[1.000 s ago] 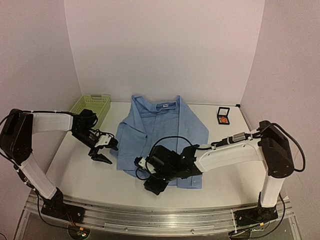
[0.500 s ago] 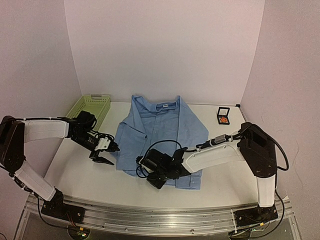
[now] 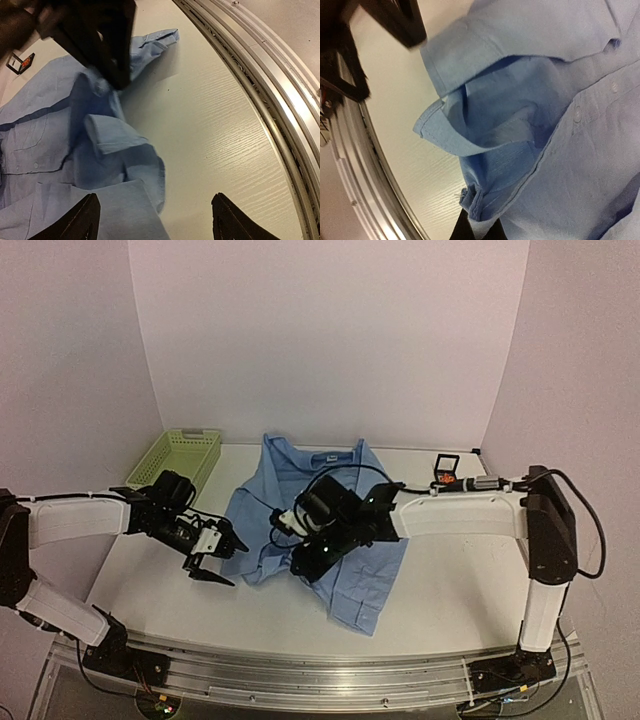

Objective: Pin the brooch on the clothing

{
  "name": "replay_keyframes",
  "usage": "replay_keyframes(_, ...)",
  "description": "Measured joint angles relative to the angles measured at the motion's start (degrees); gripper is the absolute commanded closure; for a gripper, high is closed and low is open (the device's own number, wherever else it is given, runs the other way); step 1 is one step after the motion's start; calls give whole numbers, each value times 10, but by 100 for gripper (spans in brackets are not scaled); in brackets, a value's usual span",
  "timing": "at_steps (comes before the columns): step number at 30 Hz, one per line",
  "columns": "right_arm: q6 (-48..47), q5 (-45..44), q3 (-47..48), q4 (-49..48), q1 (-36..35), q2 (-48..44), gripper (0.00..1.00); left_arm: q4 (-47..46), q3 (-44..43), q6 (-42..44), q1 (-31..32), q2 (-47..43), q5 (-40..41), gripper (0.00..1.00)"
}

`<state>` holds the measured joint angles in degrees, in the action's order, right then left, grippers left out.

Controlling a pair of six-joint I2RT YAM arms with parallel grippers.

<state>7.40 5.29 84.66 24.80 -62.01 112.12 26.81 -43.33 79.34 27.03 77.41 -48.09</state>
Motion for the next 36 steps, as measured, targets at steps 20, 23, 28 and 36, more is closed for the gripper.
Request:
replay_keyframes(20, 32, 61, 46, 5, 81, -76, 100, -231, 24, -122, -32, 68, 134, 20)
replay_keyframes(23, 32, 61, 46, 7, 81, -76, 100, -224, 12, -116, -24, 89, 132, 24)
replay_keyframes(28, 32, 61, 46, 8, 80, -76, 100, -235, 0, -123, -17, 133, 159, 32)
replay_keyframes(36, 32, 62, 46, 10, 84, -76, 100, -249, -11, -136, -15, 164, 173, 25)
